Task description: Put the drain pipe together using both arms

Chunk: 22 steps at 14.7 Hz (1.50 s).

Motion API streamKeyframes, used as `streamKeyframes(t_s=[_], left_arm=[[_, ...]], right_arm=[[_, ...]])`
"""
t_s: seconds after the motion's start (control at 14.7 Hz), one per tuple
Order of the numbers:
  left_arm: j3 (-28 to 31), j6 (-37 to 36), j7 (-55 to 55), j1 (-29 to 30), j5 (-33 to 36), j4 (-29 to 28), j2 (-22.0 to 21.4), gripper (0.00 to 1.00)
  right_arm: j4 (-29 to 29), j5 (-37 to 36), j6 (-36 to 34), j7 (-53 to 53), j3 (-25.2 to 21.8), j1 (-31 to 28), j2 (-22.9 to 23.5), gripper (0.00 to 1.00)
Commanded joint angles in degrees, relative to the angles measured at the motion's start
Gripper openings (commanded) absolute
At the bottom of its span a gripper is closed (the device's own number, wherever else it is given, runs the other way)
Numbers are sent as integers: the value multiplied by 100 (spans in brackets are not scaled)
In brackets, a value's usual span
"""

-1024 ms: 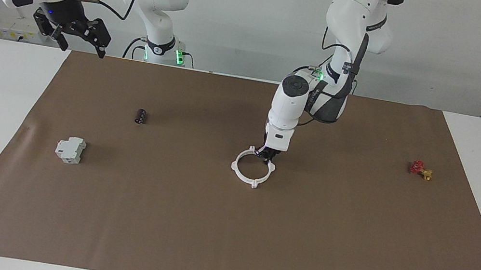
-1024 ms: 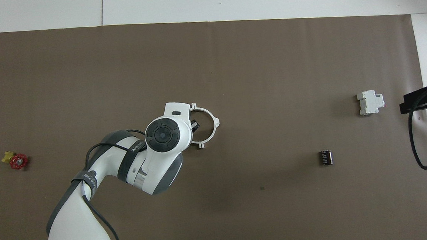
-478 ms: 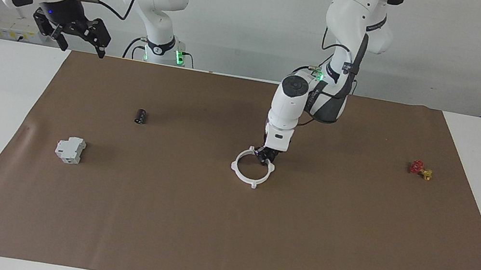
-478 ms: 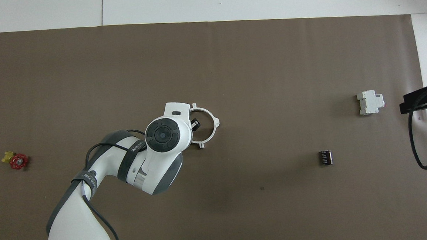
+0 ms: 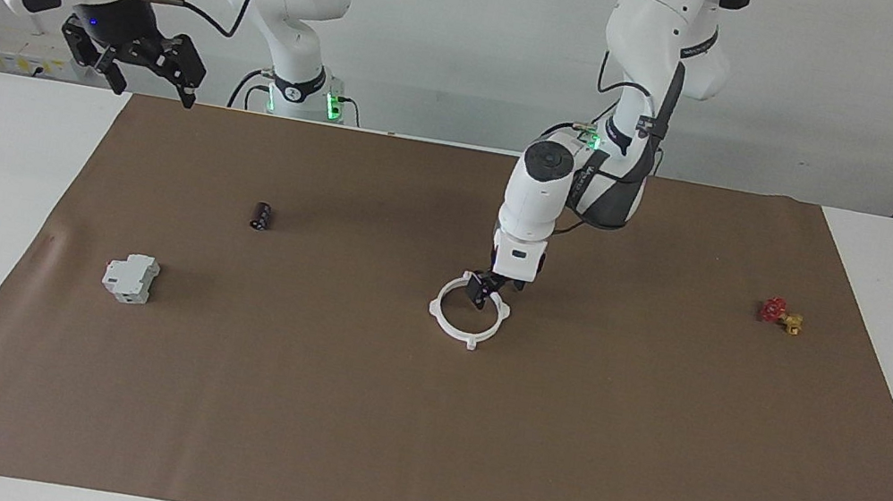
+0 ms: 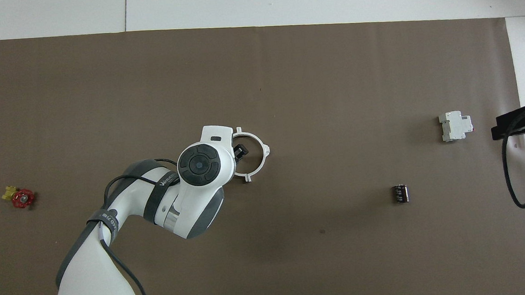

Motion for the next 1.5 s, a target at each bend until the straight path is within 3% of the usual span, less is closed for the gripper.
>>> streamKeyframes(t_s=[0.0, 0.34, 0.68, 0.82, 1.02, 1.43], left_arm=[[86, -983, 28, 43, 98, 567, -114, 100], [86, -2636, 1090, 719, 115, 1209, -799, 100], [103, -3902, 1942, 1220, 115, 1930, -1020, 100], [103, -4255, 2556, 1605, 116, 2132, -1177, 100], [103, -4615, 3724, 2300, 115, 2177, -1748, 100], [112, -5459, 6053, 3180, 115, 2536, -1811, 100]], right_arm=[[-105, 64, 110, -41, 15, -48, -62, 100], [-105, 64, 110, -41, 15, -48, -62, 100], [-105, 64, 110, -41, 15, -48, -62, 100], [-105, 64, 110, -41, 15, -48, -62, 100], [-105, 64, 110, -41, 15, -48, -62, 100], [-105, 64, 110, -41, 15, -48, -62, 100]])
